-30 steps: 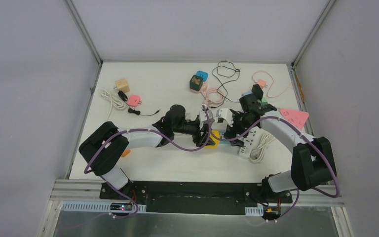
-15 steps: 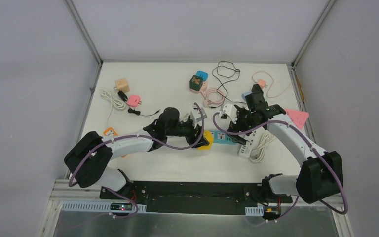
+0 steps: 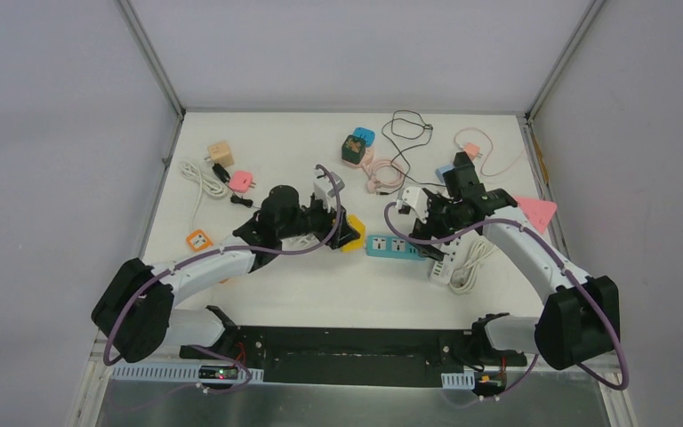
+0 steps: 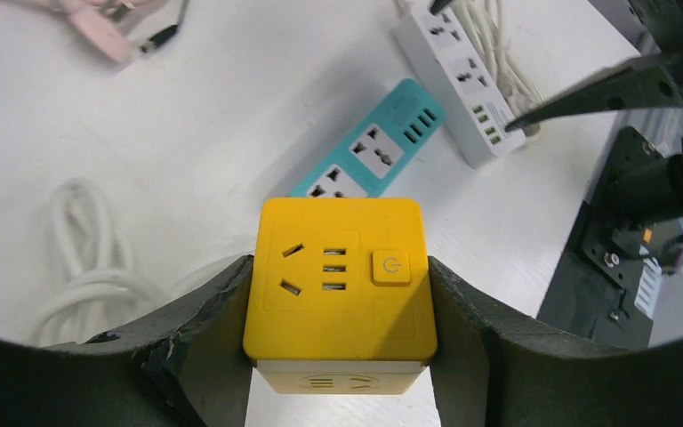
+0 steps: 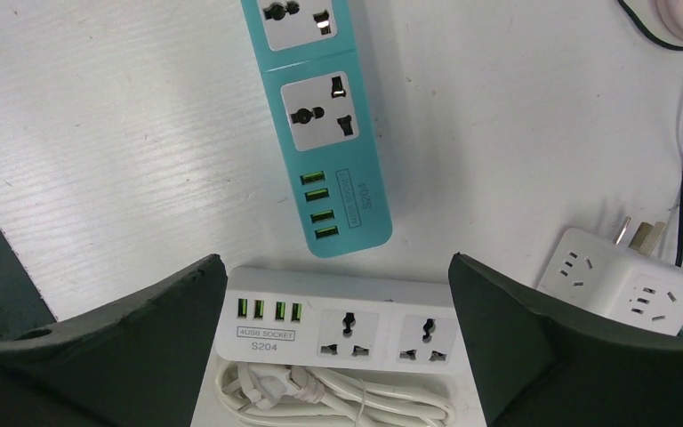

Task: Pull the plug off the socket
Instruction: Place the plug at the center of the board.

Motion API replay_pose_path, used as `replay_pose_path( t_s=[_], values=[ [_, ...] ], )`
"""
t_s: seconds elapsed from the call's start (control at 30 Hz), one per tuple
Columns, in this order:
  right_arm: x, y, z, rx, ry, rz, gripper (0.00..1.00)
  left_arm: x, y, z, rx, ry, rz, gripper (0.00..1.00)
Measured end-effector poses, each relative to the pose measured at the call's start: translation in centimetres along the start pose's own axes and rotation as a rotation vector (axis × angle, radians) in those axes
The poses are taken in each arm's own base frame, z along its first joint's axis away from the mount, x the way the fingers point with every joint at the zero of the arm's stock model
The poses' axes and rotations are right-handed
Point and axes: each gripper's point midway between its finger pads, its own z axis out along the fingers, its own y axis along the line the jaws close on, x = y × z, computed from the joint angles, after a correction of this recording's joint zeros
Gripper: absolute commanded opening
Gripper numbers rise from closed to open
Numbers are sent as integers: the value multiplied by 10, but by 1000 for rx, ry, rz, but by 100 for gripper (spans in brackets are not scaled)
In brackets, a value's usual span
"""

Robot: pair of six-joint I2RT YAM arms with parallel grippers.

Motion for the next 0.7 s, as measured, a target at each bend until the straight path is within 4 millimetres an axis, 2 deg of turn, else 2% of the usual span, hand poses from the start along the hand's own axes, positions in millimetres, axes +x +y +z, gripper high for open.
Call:
replay_pose_path(
  t_s=[0.2, 0.43, 0.7],
  values=[
    [-1, 0, -1, 2, -2, -2, 100, -12, 29, -17, -111, -51, -60, 0],
    [-1, 0, -1, 0, -5, -1, 100, -24, 43, -31, -188, -92, -88, 0],
    [-1, 0, -1, 0, -8, 0, 100, -29, 88, -59, -319, -170, -202, 0]
  ],
)
